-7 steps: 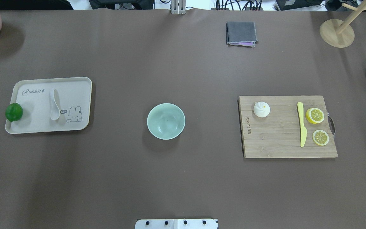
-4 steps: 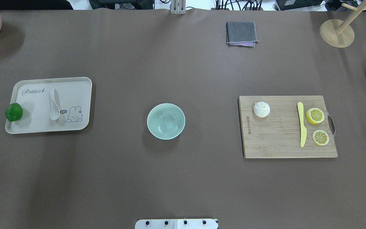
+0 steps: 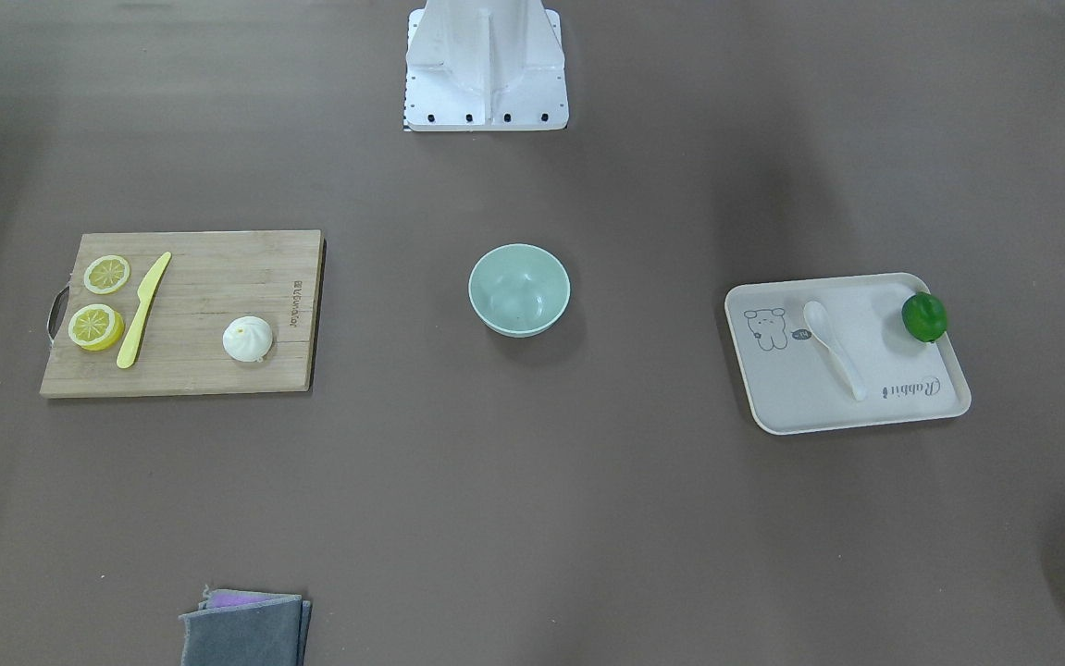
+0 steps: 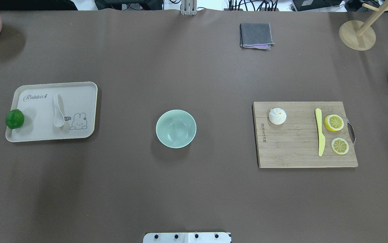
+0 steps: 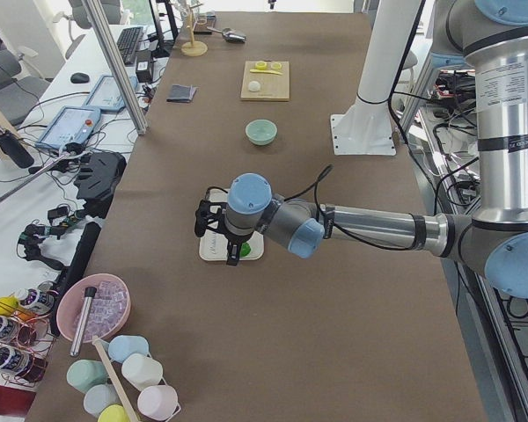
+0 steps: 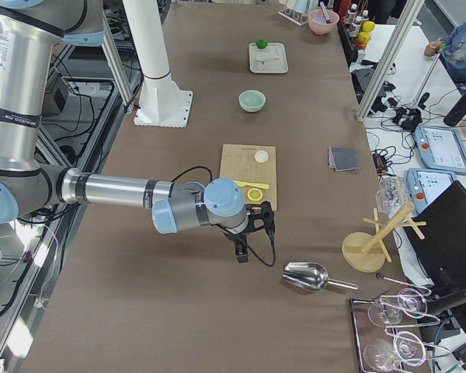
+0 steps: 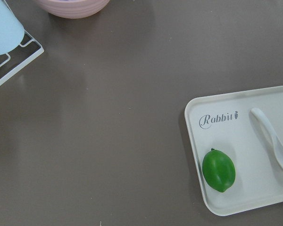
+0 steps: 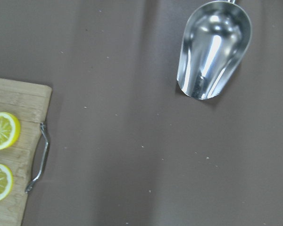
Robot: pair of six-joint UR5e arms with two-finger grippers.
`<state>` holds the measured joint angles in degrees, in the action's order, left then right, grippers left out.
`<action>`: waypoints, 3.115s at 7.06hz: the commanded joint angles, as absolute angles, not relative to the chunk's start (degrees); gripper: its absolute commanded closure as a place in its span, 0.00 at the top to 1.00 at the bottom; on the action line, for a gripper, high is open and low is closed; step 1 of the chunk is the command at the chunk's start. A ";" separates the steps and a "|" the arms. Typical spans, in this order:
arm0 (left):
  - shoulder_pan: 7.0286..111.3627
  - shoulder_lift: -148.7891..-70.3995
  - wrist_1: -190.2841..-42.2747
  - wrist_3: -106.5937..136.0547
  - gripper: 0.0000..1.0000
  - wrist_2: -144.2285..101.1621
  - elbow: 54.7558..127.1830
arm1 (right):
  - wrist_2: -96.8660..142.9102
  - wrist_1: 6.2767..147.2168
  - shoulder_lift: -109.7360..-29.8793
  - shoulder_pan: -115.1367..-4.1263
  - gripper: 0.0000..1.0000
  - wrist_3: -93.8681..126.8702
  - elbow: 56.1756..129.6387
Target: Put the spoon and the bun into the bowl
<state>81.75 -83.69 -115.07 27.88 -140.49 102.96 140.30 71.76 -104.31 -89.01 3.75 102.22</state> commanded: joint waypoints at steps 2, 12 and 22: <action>66.84 -94.09 -115.05 47.66 0.91 -131.68 101.79 | 140.36 71.72 -101.00 -79.49 1.00 20.08 107.65; 52.29 -105.73 -115.93 54.84 0.55 -120.85 84.29 | 132.45 71.72 -90.35 -63.02 1.00 39.81 109.07; 46.52 -118.97 -114.70 67.99 0.00 -120.77 92.73 | 128.08 71.72 -85.97 -58.39 1.00 48.30 108.54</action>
